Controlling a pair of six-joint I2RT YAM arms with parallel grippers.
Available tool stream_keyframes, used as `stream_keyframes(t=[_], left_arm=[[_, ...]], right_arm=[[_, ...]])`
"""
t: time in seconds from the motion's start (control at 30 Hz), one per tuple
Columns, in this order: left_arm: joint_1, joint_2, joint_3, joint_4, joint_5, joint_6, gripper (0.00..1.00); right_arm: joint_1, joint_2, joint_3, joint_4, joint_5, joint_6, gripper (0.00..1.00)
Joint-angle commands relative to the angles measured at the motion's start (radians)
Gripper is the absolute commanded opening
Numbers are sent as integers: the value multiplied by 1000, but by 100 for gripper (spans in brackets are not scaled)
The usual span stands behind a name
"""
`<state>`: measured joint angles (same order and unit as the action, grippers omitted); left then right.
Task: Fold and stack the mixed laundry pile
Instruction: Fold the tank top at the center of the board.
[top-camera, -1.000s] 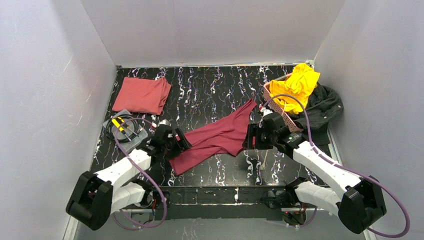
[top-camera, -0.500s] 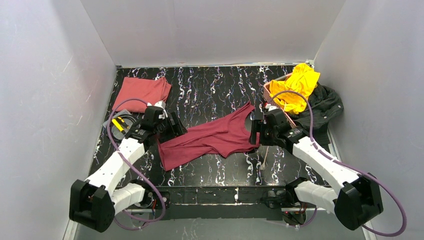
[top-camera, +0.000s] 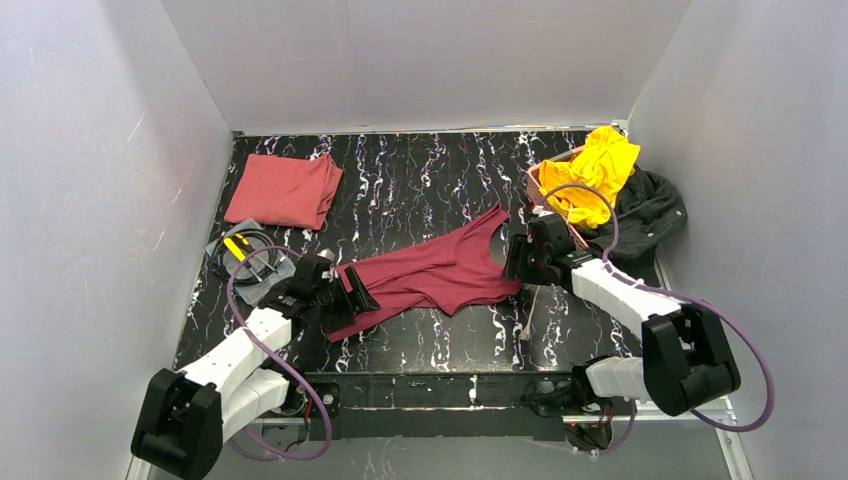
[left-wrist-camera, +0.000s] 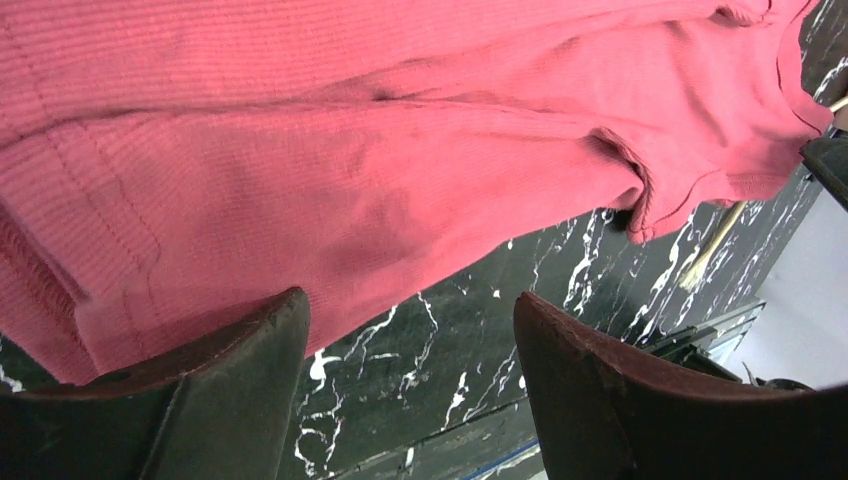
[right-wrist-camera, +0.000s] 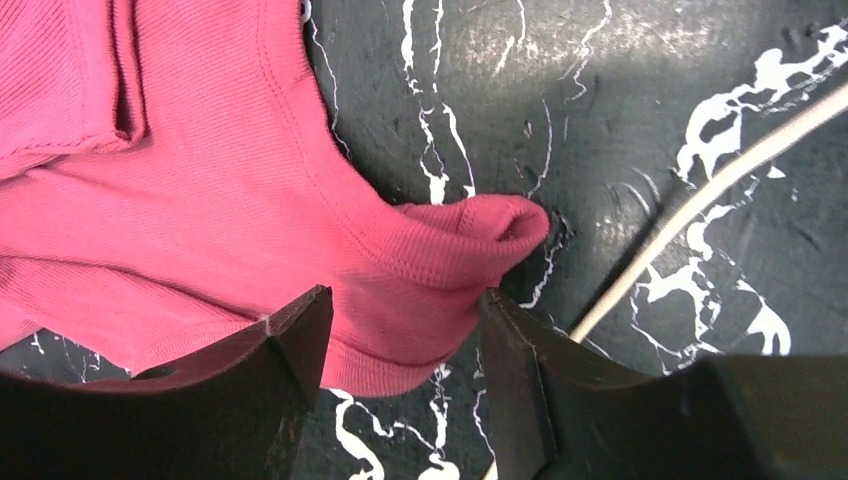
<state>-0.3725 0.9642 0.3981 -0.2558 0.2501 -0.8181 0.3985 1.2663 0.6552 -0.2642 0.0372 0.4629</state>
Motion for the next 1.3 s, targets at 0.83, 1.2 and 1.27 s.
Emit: stream_keyframes(t=[0.83, 1.2, 1.27], left_arm=[[40, -49, -138, -26, -236, -25, 75], [42, -62, -107, -45, -221, 2, 75], [41, -70, -96, -52, -219, 11, 75]], right_arm=[[-8, 94, 399, -393, 286, -152, 54], [-8, -42, 147, -138, -117, -34, 64], [3, -60, 66, -12, -300, 19, 61]])
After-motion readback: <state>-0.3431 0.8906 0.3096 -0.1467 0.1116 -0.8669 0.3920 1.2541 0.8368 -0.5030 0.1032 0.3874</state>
